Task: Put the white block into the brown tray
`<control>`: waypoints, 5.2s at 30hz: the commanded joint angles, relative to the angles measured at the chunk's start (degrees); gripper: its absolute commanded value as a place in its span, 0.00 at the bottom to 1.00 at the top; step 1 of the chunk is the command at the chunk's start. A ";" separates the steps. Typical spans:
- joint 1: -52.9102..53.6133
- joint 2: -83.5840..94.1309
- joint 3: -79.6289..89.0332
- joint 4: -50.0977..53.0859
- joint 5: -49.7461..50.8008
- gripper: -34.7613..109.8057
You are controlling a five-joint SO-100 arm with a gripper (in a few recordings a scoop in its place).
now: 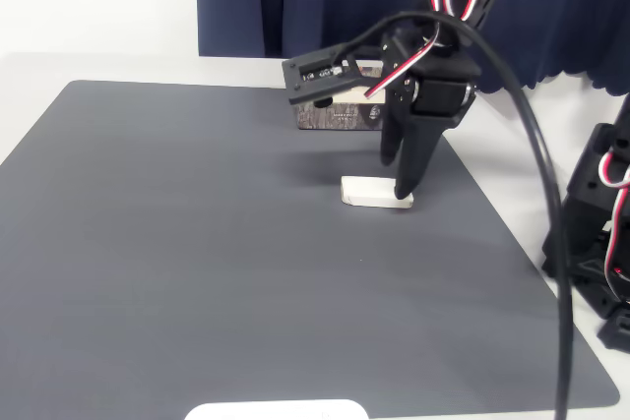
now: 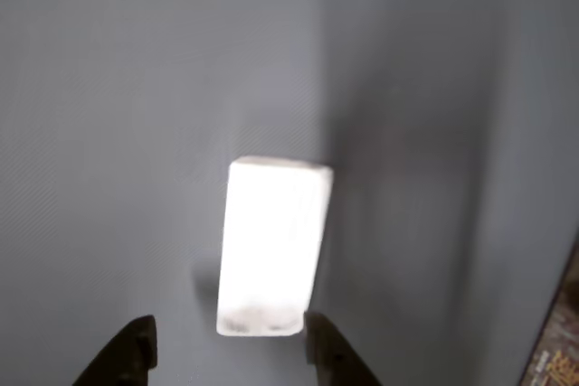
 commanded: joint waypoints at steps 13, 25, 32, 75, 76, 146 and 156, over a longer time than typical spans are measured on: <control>1.32 2.46 0.09 0.26 -0.79 0.49; 2.29 -3.43 -4.31 -0.70 -0.88 0.50; 0.88 -5.89 -3.87 -3.25 -0.88 0.50; 0.35 -9.84 -2.20 -7.56 -3.16 0.49; 0.35 -9.84 -2.20 -7.65 -3.16 0.49; 15.82 -15.73 -41.13 17.23 7.29 0.24; 22.76 -31.11 -57.48 18.37 5.10 0.24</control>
